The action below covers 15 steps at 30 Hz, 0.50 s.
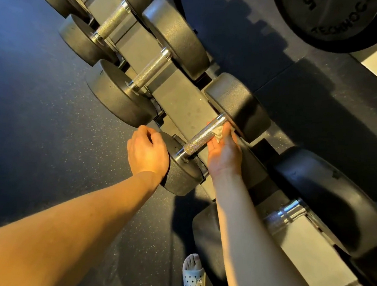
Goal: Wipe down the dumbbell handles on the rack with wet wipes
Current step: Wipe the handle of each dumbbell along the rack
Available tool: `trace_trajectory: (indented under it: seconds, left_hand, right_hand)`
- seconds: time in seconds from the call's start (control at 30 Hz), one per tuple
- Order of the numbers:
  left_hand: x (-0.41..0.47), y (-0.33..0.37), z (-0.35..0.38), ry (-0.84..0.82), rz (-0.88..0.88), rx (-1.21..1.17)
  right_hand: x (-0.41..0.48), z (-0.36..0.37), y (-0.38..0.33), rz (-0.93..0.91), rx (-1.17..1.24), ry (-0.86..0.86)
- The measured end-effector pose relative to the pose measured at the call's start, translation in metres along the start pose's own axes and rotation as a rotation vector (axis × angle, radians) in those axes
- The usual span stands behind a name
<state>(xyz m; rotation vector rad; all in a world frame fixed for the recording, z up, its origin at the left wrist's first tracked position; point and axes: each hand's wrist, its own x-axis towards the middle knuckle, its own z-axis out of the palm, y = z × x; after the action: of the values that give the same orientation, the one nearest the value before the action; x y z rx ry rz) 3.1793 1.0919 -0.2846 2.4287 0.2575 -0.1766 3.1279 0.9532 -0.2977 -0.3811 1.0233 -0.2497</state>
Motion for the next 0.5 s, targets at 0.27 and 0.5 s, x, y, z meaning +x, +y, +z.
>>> trace_trajectory:
  seconds: [0.27, 0.5]
  left_hand:
    - [0.001, 0.001, -0.001, 0.006, 0.017, 0.008]
    - [-0.003, 0.003, -0.009, -0.009, 0.228, 0.123]
  right_hand:
    - [-0.030, -0.007, 0.001, -0.375, -0.618, 0.201]
    - [-0.059, -0.017, -0.013, -0.529, -1.115, -0.078]
